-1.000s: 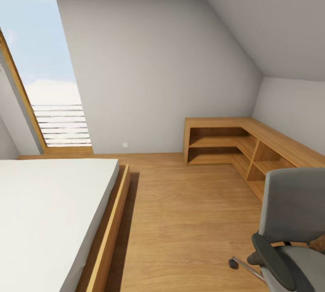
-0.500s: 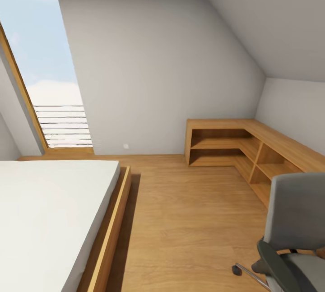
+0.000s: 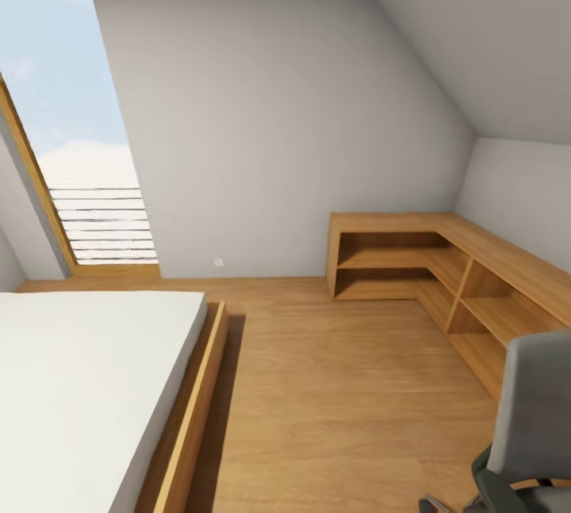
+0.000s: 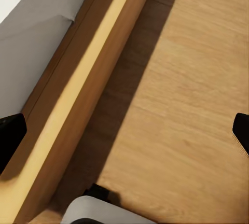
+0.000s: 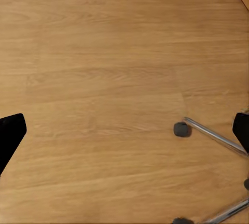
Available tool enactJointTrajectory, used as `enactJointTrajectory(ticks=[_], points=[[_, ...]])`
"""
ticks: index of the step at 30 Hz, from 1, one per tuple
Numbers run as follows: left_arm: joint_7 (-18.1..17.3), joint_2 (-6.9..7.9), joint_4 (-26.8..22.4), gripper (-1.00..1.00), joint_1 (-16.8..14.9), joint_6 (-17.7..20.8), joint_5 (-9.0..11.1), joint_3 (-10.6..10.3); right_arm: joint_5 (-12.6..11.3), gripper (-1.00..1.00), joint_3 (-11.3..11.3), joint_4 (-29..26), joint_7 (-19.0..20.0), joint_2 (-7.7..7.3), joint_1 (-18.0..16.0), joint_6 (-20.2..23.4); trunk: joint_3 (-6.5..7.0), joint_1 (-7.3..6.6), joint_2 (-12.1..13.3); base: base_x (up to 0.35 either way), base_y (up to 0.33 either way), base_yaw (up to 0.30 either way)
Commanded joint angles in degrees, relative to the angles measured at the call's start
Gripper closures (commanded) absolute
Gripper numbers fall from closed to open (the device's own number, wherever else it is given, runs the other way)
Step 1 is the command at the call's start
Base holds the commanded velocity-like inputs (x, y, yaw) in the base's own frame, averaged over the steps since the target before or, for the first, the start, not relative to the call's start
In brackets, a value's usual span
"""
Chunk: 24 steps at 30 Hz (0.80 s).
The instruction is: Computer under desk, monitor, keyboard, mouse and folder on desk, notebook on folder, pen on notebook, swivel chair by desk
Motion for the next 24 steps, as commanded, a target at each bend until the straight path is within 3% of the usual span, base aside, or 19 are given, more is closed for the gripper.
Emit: enactJointTrajectory(ticks=[1,24], points=[[0.26,0.03,-0.07,-1.0,0.0,-0.18,0.45,-0.19,-0.42,-1.0,0.53,0.05,-0.22,-0.02,-0.03,-0.13,-0.06,0.04,-0.04,0.286,0.0,0.0],[0.26,0.01,-0.06,-1.0,-0.02,-0.18,0.45,-0.19,-0.33,-1.0,0.59,0.35,-0.13,0.07,-0.03,-0.05,-0.06,0.04,-0.04,0.285,0.0,0.0]])
